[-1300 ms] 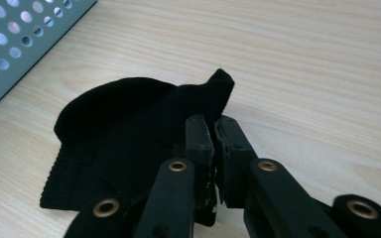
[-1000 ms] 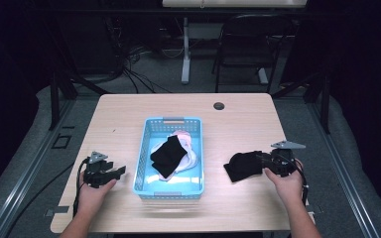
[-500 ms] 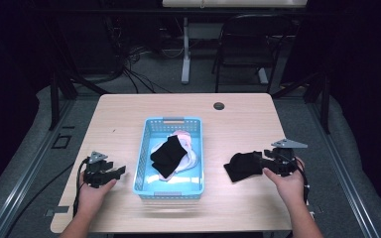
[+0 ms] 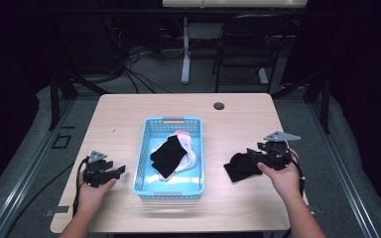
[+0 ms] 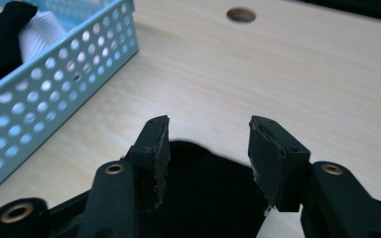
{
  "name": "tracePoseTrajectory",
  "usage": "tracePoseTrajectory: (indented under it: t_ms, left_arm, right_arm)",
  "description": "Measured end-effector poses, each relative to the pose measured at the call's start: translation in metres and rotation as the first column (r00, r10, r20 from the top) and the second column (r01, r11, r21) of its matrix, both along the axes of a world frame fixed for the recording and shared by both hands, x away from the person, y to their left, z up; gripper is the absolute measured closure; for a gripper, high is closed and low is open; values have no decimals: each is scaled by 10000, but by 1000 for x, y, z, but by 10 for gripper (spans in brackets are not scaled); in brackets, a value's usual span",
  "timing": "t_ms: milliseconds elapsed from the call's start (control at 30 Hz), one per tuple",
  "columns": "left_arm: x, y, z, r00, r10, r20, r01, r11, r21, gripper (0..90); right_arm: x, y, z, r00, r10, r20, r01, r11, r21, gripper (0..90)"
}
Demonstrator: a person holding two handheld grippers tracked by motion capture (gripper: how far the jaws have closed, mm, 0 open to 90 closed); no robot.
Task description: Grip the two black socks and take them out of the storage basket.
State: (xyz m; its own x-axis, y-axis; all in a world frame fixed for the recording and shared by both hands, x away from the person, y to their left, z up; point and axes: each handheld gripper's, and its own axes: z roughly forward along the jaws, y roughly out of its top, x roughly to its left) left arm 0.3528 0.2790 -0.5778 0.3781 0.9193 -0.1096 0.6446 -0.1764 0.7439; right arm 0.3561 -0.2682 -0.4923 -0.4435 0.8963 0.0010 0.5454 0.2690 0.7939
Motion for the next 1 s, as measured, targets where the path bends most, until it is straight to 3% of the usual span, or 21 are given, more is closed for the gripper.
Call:
tracePoseTrajectory:
  t_ms: [200,433,700,833,1000]
  left_arm:
    - [1,-1,1,10000,-32,28,32,10000,7,412]
    - [-1,0,3,9999,-73,79,74,10000,-47,412]
    - [0,0,3,9999,-82,95,84,9999,-151,412]
    - [0,0,3,9999,-91,103,92,9998,-161,412]
    - [0,0,3,9999,-92,124,95,9998,-187,412]
  right_arm:
    - [7,27,20,9978,582,324,-584,9983,66,497]
    - [21,65,35,9882,1526,159,-1531,9874,404,472]
    - [36,105,42,9604,2779,179,-2784,9598,367,535]
    - [43,123,43,9524,3044,166,-3046,9525,89,585]
    - [51,141,43,9459,3243,79,-3244,9453,355,593]
